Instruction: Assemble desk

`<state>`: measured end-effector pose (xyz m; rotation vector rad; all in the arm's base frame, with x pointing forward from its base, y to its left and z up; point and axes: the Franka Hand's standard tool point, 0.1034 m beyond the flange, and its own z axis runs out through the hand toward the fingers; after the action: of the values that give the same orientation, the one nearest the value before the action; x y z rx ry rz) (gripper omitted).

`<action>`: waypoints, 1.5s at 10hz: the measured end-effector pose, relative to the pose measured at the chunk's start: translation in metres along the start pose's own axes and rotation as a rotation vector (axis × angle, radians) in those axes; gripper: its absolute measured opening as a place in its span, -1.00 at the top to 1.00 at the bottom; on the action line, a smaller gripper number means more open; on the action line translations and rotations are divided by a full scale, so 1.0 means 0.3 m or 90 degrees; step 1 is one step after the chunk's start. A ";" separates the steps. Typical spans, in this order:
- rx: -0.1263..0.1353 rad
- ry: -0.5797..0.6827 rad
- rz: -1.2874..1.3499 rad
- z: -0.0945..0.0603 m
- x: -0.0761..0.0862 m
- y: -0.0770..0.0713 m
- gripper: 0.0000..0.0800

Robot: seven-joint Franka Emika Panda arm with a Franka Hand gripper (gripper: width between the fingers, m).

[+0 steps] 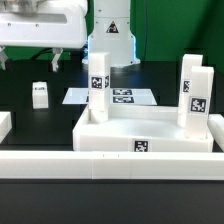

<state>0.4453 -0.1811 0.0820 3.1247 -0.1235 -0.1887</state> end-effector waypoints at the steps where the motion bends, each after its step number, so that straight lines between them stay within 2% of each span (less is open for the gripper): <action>1: 0.011 -0.040 0.002 0.030 -0.026 -0.013 -0.62; 3: 0.026 -0.118 -0.002 0.030 -0.024 -0.030 -0.62; 6: 0.035 -0.229 -0.011 0.044 -0.039 -0.033 -0.62; 9: 0.040 -0.315 -0.007 0.111 -0.104 0.033 -0.62; 10: 0.046 -0.357 0.000 0.112 -0.101 0.053 -0.62; 11: 0.038 -0.346 -0.005 0.116 -0.079 0.054 -0.62; 13: 0.038 -0.348 -0.003 0.121 -0.086 0.055 -0.62; 15: 0.036 -0.362 -0.002 0.148 -0.099 0.058 -0.62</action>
Offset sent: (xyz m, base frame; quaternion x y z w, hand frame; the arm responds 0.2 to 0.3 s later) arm 0.0000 0.0000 0.0000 0.0000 -0.1296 0.0000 0.9916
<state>0.4094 -0.1962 0.0417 3.0204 -0.1255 -1.0810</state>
